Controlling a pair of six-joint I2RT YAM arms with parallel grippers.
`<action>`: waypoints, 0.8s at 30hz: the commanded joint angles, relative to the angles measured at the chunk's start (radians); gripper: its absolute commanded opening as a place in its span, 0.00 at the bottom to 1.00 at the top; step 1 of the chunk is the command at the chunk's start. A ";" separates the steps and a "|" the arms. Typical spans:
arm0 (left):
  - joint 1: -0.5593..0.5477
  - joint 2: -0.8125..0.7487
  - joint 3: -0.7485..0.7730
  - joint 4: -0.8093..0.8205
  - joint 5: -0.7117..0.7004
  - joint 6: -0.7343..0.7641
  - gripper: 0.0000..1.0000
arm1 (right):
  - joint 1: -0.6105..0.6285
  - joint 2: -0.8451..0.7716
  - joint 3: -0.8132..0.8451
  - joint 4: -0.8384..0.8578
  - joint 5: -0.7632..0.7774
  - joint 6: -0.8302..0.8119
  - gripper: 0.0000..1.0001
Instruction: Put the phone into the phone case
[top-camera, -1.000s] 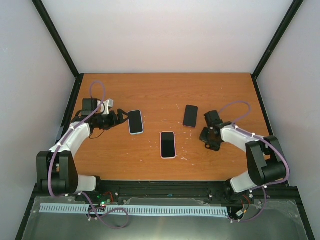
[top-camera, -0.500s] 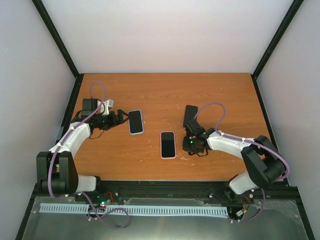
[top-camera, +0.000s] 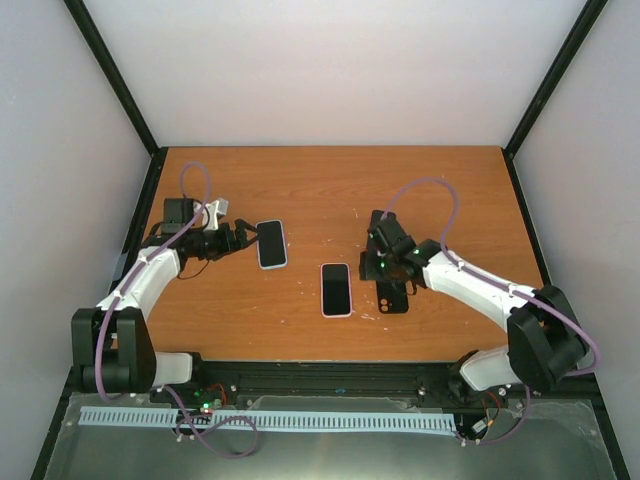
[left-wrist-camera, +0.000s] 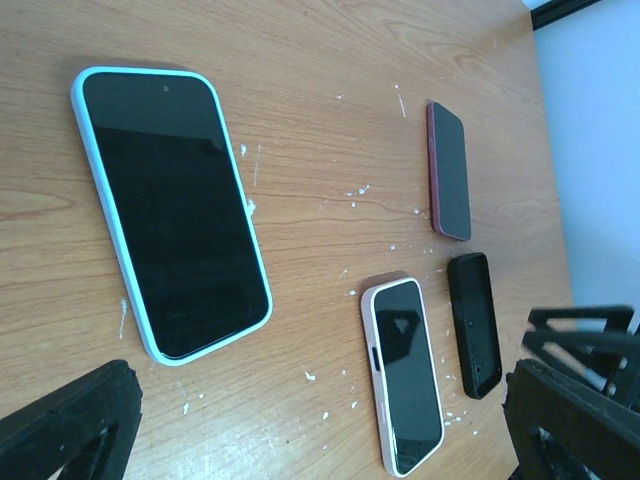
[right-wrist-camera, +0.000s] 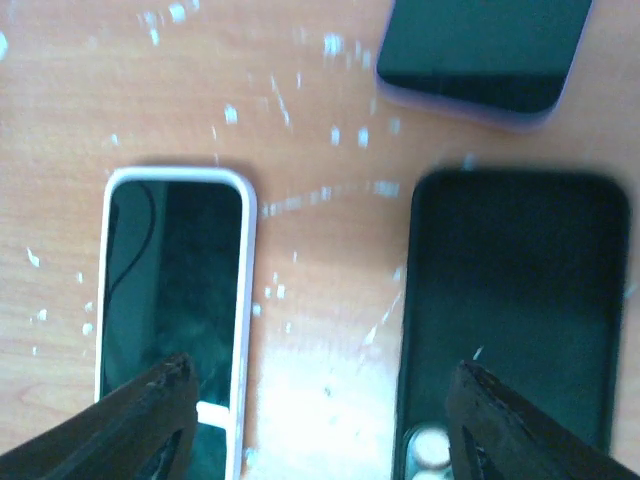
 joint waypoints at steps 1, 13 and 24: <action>0.005 -0.023 0.000 0.026 0.043 0.028 0.99 | -0.049 0.045 0.108 -0.006 0.135 -0.096 0.71; 0.005 -0.022 -0.004 0.035 0.070 0.028 1.00 | -0.169 0.360 0.357 0.024 0.295 -0.163 1.00; 0.005 -0.013 -0.003 0.038 0.085 0.029 1.00 | -0.182 0.603 0.526 0.036 0.278 -0.108 0.97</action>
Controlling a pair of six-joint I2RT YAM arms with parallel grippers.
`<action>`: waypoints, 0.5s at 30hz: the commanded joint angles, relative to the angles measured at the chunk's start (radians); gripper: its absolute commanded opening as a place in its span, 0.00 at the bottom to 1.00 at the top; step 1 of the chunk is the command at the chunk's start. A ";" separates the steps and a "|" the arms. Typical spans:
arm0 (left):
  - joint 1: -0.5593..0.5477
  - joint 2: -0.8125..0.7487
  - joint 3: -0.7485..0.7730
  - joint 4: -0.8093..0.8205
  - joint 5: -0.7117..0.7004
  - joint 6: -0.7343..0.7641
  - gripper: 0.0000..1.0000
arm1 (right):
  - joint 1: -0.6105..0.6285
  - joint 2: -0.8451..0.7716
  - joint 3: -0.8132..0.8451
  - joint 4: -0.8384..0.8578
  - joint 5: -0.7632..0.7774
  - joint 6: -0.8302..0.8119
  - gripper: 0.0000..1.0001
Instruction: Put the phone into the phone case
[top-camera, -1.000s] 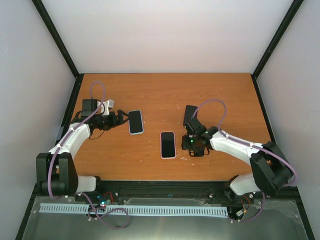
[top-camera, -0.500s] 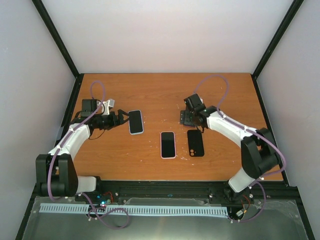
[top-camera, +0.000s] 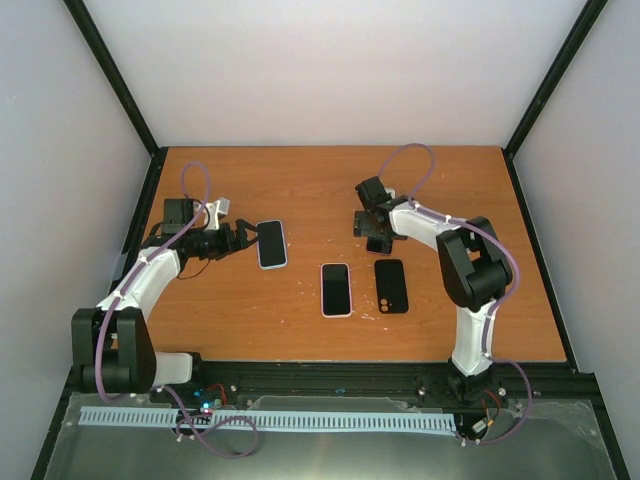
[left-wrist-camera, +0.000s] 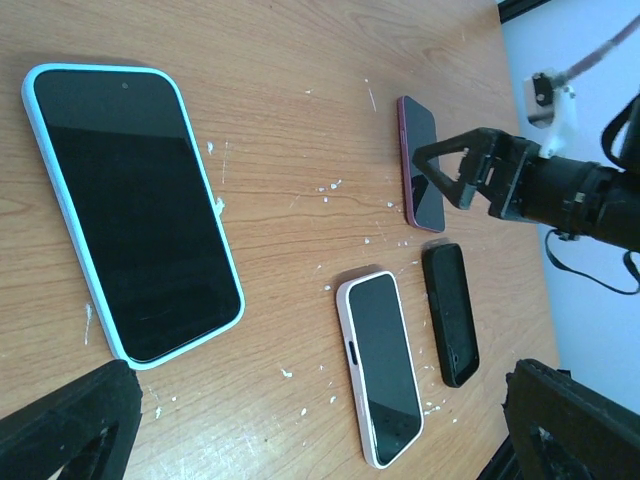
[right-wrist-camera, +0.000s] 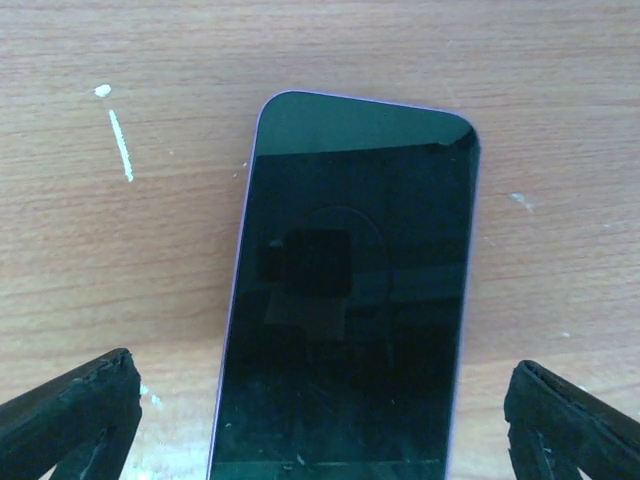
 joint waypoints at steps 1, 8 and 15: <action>0.005 -0.011 0.002 0.020 0.022 0.025 0.99 | -0.009 0.064 0.054 -0.001 0.025 0.031 0.96; 0.005 -0.012 0.001 0.022 0.025 0.024 1.00 | -0.019 0.134 0.076 -0.006 0.016 0.029 0.94; 0.005 -0.008 0.003 0.023 0.026 0.025 0.99 | -0.024 0.132 0.037 0.031 -0.014 0.030 0.88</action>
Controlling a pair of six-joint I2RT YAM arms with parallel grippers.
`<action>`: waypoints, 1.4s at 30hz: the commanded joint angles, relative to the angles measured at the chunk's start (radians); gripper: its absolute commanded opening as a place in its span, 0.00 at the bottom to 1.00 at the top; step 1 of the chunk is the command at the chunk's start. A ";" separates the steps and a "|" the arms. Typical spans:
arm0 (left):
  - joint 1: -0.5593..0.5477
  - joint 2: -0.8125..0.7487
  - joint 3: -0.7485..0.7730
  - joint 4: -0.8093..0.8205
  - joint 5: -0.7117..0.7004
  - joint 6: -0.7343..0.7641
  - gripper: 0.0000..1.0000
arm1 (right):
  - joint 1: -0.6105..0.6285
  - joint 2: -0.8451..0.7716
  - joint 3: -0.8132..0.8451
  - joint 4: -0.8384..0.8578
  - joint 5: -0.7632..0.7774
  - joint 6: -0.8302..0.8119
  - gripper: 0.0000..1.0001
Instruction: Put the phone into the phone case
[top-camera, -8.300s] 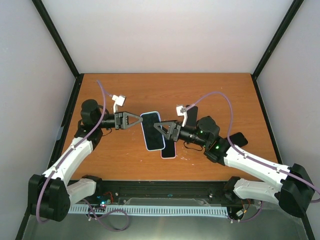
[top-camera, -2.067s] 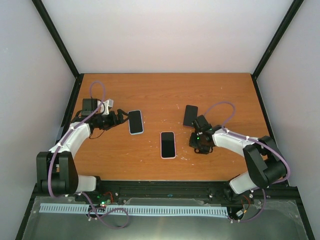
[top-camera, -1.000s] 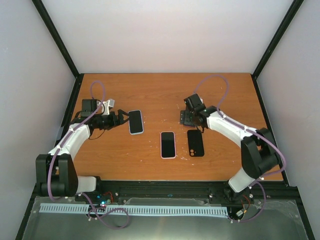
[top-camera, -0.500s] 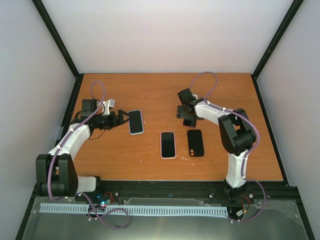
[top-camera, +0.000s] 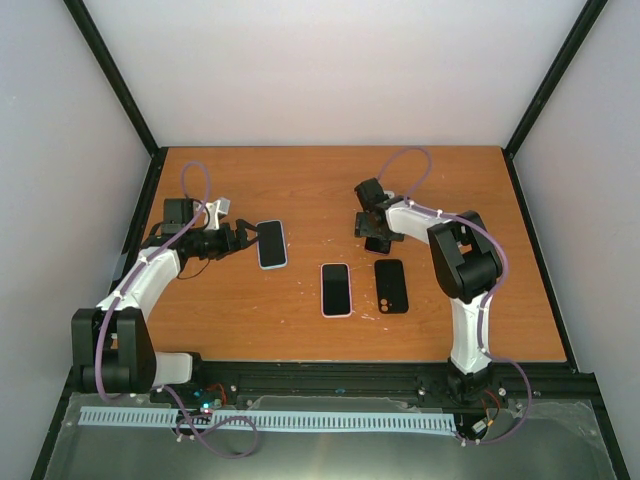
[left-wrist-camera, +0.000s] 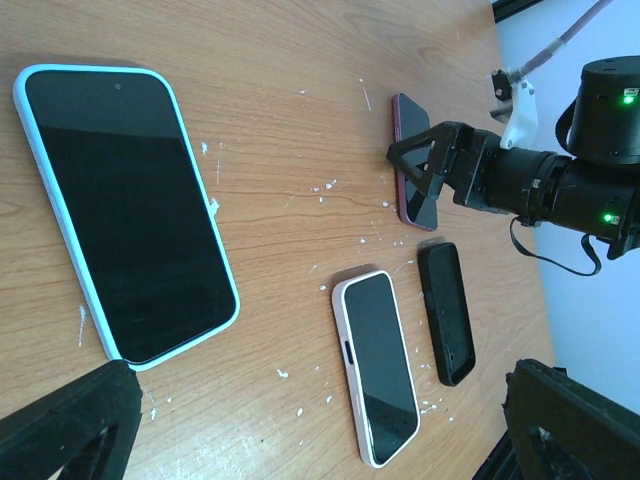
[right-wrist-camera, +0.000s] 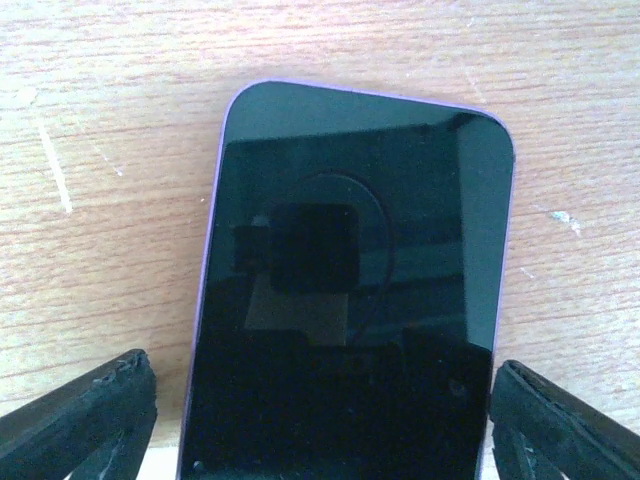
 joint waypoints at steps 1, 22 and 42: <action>0.005 -0.007 0.002 0.017 0.017 0.025 0.99 | -0.007 0.013 -0.027 0.024 -0.015 0.009 0.87; 0.005 -0.008 0.001 0.011 -0.009 0.025 1.00 | -0.014 -0.045 -0.056 0.059 -0.062 -0.047 0.72; 0.005 -0.007 -0.005 0.012 -0.002 0.024 1.00 | -0.006 -0.344 -0.258 0.008 -0.115 -0.124 0.68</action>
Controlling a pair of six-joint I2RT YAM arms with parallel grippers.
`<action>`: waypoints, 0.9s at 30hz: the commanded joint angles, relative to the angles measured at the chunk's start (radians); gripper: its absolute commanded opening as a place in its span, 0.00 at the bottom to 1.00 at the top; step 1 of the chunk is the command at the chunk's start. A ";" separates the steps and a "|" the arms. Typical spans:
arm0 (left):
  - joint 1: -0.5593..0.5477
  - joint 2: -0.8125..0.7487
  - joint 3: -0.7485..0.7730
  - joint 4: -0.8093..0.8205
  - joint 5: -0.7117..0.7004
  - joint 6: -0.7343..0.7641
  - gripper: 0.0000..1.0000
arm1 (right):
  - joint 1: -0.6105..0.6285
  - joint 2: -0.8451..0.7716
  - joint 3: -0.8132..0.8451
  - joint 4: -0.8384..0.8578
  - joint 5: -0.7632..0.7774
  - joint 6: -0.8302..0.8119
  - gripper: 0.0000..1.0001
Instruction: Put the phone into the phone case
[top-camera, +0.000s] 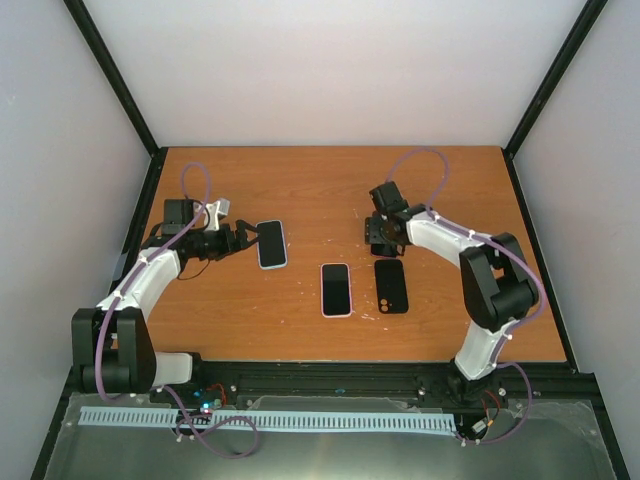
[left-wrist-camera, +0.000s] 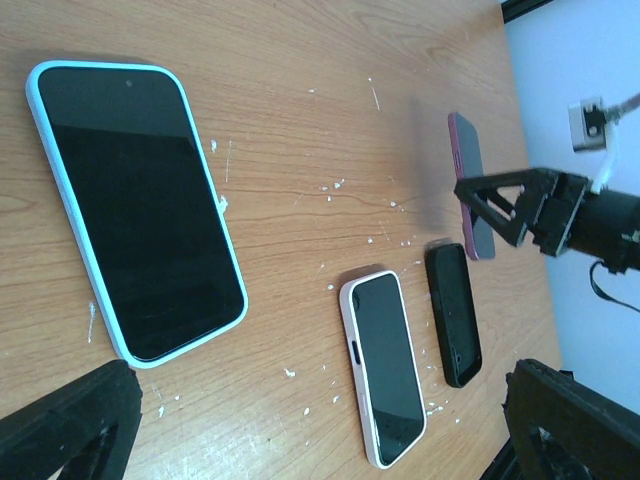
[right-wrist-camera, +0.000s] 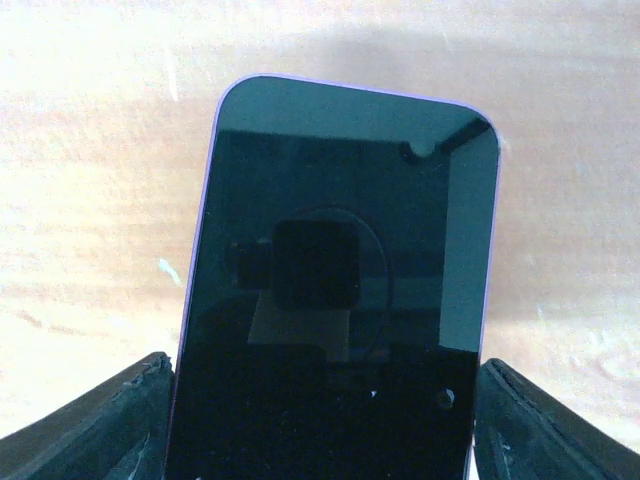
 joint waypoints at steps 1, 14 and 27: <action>0.005 -0.006 0.001 0.013 0.011 0.023 1.00 | 0.008 -0.123 -0.113 -0.024 -0.016 -0.020 0.68; 0.005 -0.008 -0.004 0.019 0.024 0.024 1.00 | 0.051 -0.393 -0.372 -0.100 -0.059 -0.012 0.64; 0.006 -0.021 -0.012 0.019 0.020 0.023 0.99 | 0.069 -0.337 -0.390 -0.084 -0.096 -0.038 0.65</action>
